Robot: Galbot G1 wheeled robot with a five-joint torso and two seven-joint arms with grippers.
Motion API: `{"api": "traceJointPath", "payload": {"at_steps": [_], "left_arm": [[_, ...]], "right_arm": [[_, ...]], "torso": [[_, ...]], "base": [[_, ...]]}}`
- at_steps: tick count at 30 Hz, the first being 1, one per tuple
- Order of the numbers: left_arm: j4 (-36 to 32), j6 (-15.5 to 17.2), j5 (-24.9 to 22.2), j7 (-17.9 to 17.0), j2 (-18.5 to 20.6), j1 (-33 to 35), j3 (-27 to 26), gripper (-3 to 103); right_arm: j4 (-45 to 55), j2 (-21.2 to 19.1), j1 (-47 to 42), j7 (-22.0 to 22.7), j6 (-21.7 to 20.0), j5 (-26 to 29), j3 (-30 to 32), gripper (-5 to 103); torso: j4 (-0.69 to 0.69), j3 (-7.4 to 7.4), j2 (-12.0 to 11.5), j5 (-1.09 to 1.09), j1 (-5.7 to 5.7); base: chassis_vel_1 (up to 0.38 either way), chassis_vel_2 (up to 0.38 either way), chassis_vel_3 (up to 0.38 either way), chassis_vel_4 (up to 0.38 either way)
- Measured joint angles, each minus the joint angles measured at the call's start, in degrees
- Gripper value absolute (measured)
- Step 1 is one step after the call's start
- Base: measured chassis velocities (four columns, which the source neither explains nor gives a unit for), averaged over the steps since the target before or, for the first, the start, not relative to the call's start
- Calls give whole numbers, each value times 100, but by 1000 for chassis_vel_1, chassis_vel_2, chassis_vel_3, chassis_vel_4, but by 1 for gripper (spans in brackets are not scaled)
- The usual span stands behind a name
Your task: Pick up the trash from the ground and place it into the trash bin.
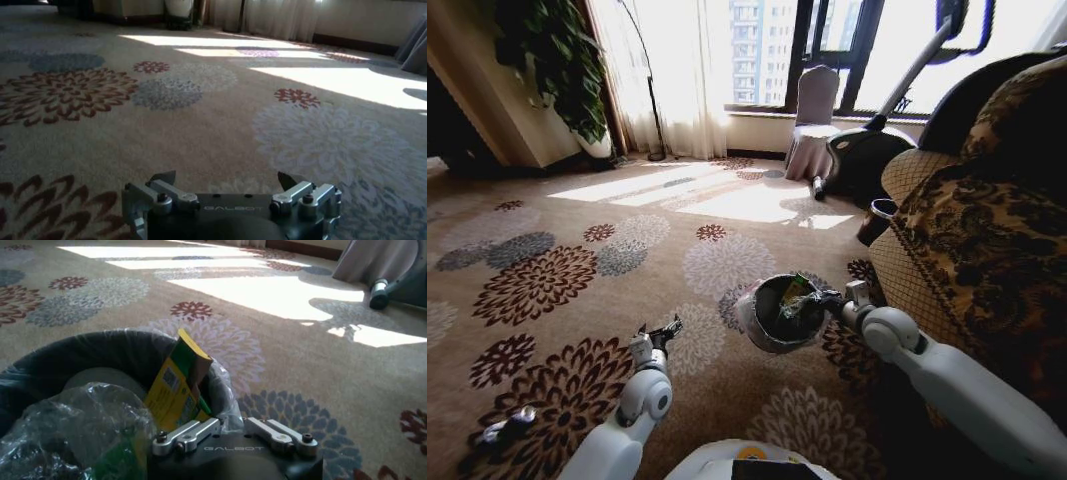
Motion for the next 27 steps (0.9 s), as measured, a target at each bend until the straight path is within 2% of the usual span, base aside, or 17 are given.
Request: {"api": "traceJointPath", "payload": {"at_steps": [7, 16, 24, 27], "left_arm": [[124, -10, 180, -64, -212, 76, 73, 100], [241, -12, 230, -17, -170, -36, 134, 100], [355, -178, 394, 85, -120, -85, 170, 100], [360, -184, 395, 101, -100, -121, 173, 100]], "right_arm": [[-5, 18, -161, -160, -41, -100, 228, 0], [-84, 53, -254, -378, -20, -200, 340, 0], [-168, 89, -236, -360, -28, -225, 362, 0], [-165, 89, -243, -331, -28, -233, 363, 0]], "torso": [[1, 0, 0, 0, 0], [0, 0, 0, 0, 0], [6, 0, 0, 0, 0], [4, 1, 0, 0, 0]], "base": [[51, 57, 62, 68], [96, 92, 102, 99], [105, 118, 113, 102], [56, 72, 47, 49]]}}
